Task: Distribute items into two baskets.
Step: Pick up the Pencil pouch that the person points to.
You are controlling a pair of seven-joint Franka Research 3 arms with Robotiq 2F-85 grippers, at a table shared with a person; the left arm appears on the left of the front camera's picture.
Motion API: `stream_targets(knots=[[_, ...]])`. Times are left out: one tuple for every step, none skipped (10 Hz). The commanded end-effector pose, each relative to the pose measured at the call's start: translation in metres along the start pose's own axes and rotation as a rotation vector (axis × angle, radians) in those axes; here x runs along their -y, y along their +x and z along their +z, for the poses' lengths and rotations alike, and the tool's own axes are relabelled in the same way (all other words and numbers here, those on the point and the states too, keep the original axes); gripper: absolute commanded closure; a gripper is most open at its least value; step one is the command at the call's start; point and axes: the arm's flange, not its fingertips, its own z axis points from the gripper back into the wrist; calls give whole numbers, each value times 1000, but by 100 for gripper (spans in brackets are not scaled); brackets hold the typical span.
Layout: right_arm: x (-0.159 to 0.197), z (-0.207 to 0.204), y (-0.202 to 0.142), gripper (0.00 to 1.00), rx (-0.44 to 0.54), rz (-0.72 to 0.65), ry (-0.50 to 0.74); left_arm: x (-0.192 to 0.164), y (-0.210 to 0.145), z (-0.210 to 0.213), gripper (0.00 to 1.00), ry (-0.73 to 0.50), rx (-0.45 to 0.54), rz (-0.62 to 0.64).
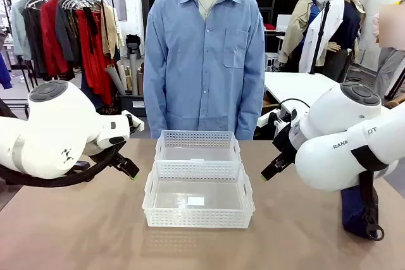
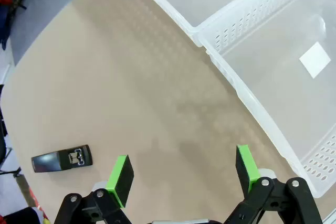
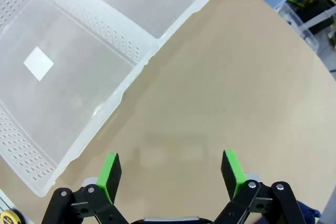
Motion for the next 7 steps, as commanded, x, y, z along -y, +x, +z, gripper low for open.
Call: stream_targets(knots=[[0, 0, 0, 0, 1, 0, 0, 0, 0, 0, 0, 0, 0, 0], [0, 0, 0, 0, 1, 0, 0, 0, 0, 0, 0, 0, 0, 0], [0, 0, 0, 0, 1, 0, 0, 0, 0, 0, 0, 0, 0, 0], [0, 0, 0, 0, 1, 0, 0, 0, 0, 0, 0, 0, 0, 0], [0, 0, 0, 0, 1, 0, 0, 0, 0, 0, 0, 0, 0, 0], [0, 0, 0, 0, 1, 0, 0, 0, 0, 0, 0, 0, 0, 0], [0, 0, 0, 0, 1, 0, 0, 0, 0, 0, 0, 0, 0, 0]])
